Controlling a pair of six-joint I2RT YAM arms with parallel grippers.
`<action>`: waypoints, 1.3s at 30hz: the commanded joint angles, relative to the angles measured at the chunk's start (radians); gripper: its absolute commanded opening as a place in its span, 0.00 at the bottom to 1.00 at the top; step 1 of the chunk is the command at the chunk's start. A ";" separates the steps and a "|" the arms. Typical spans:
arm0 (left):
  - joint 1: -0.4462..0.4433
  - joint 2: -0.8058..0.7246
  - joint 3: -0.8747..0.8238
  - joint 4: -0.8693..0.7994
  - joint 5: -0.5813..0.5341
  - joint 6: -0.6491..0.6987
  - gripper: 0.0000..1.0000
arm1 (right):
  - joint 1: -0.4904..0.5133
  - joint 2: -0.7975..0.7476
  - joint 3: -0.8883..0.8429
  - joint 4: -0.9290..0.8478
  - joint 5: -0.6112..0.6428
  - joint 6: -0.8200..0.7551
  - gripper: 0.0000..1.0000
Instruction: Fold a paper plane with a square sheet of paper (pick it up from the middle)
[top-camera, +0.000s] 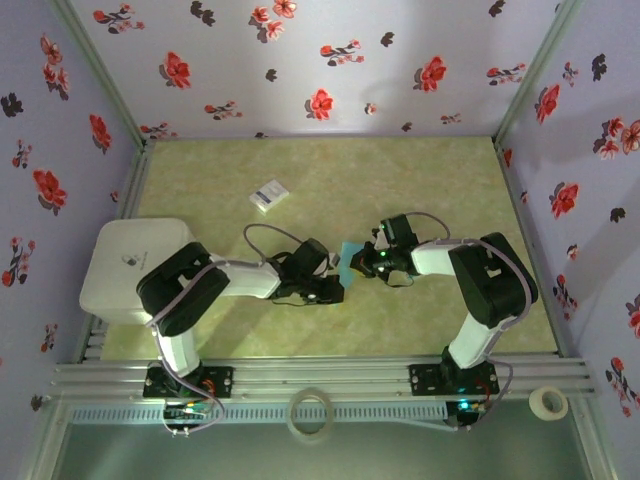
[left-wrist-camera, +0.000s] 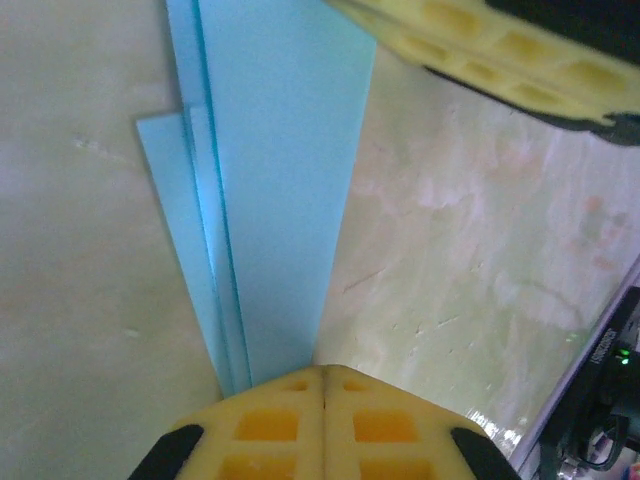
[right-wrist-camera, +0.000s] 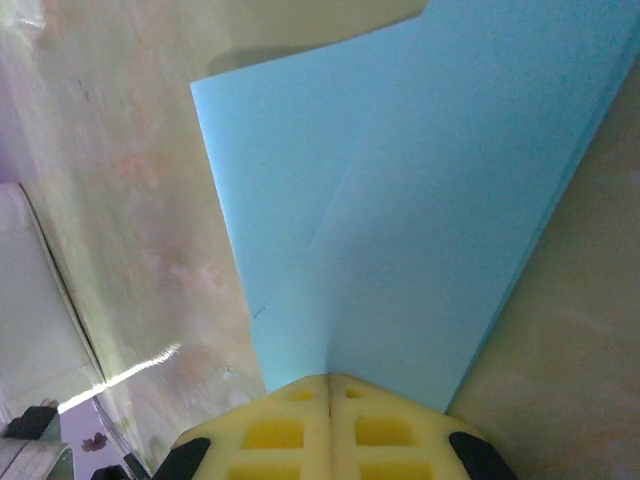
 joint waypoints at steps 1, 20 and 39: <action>-0.048 -0.029 -0.017 -0.234 -0.042 0.035 0.04 | -0.005 0.051 -0.022 -0.113 0.129 -0.018 0.00; -0.001 -0.242 -0.038 -0.086 -0.053 -0.016 0.03 | -0.010 0.031 -0.021 -0.105 0.097 -0.012 0.00; 0.068 0.140 0.136 -0.038 0.026 0.003 0.00 | -0.013 0.021 -0.008 -0.112 0.074 -0.003 0.00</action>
